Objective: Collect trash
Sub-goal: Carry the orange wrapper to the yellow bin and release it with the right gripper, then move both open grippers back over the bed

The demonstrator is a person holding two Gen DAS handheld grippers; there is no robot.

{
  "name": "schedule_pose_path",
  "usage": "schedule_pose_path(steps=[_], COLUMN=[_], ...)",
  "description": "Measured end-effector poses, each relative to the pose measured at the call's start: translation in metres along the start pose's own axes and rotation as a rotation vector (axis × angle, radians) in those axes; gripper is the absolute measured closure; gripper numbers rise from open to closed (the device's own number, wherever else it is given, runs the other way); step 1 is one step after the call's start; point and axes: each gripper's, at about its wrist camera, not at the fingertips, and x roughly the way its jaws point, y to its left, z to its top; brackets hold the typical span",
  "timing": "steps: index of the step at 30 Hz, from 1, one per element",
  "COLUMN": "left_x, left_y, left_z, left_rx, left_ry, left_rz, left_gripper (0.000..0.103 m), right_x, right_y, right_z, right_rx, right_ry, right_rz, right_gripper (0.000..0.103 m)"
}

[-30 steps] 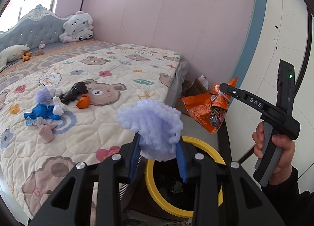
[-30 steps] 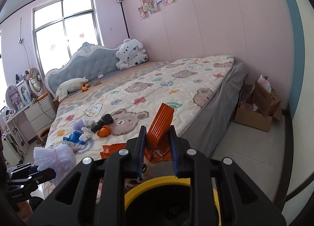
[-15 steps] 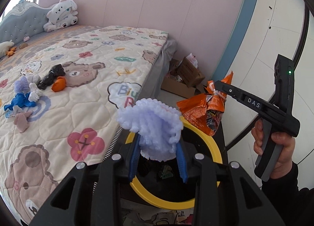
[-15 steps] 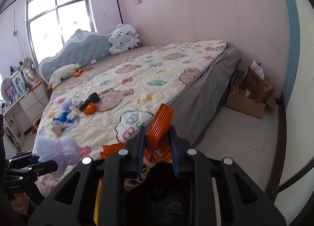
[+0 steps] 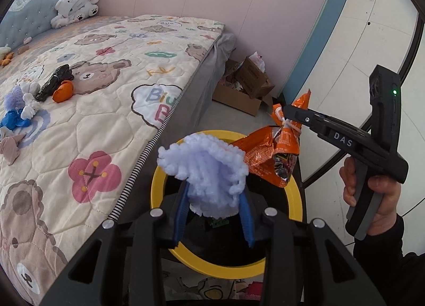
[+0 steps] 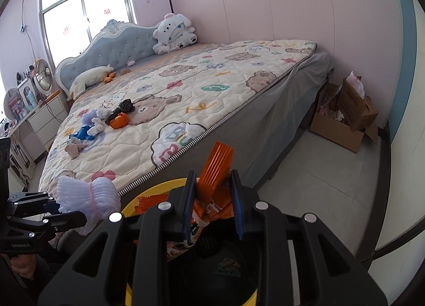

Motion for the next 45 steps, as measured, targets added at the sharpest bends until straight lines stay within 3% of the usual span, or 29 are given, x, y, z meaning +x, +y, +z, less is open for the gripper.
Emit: schedule_pose_path(steps=[12, 17, 23, 32, 45], left_x=[-0.003, -0.008, -0.017, -0.038, -0.073], left_y=[-0.001, 0.000, 0.006, 0.026, 0.107], left_z=[-0.001, 0.000, 0.004, 0.010, 0.021], left_rx=[0.002, -0.003, -0.019, -0.013, -0.161], left_ry=[-0.017, -0.025, -0.057, -0.125, -0.223], left_rz=[-0.022, -0.023, -0.009, 0.059, 0.183], left_gripper=[0.066, 0.048, 0.034, 0.031, 0.031], right_x=[-0.007, -0.013, -0.020, -0.011, 0.050], right_y=[-0.005, -0.011, -0.015, 0.007, 0.082], right_z=[0.004, 0.009, 0.018, 0.036, 0.082], right_rx=[0.005, 0.037, 0.064, 0.037, -0.052], right_ry=[-0.021, -0.039, -0.087, -0.129, -0.114], right_rz=[-0.013, -0.028, -0.042, -0.016, 0.108], right_gripper=[0.072, 0.066, 0.062, 0.059, 0.053])
